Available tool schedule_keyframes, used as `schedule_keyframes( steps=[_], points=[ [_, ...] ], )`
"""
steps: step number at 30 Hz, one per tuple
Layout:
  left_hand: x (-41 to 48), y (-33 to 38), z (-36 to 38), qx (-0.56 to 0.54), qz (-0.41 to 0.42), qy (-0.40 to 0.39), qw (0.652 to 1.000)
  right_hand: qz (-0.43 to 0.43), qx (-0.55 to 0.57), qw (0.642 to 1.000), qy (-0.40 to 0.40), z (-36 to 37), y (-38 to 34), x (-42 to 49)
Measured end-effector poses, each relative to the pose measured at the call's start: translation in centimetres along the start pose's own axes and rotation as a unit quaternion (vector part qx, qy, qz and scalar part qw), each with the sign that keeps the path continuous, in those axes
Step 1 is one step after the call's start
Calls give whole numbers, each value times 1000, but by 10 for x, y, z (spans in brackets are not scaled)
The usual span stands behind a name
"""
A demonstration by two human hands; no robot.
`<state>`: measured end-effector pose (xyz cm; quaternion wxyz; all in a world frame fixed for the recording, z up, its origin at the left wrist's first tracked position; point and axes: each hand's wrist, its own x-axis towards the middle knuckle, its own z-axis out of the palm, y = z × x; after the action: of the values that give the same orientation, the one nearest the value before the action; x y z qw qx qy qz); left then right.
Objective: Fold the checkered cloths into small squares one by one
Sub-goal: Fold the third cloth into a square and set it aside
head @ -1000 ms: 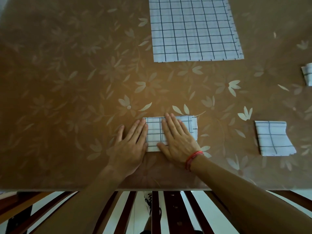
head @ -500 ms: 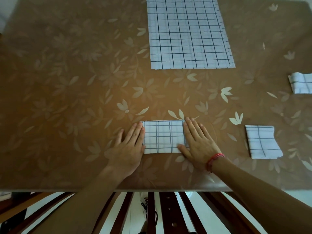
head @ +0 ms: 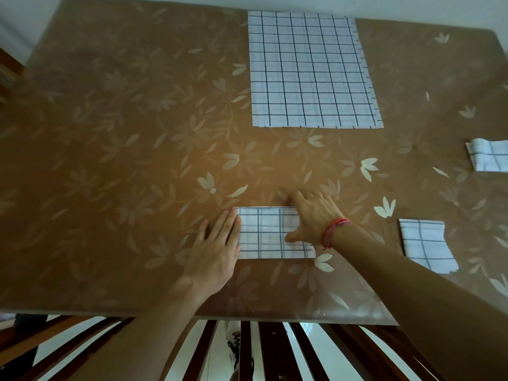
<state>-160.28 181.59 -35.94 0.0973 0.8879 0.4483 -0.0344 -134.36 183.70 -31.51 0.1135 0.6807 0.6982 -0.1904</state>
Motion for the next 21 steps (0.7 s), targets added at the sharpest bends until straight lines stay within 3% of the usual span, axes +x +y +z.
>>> schedule_keyframes(
  steps=[11,17,21],
  points=[
    [1,0,1,-8,-5,1,1000,25,6,999,-45,-12,-11,12],
    [1,0,1,-16,-4,-6,1000,48,123,990,-52,-17,-11,15],
    [9,3,-8,-62,-26,28,997,56,168,983,-43,-17,-9,9]
  ],
)
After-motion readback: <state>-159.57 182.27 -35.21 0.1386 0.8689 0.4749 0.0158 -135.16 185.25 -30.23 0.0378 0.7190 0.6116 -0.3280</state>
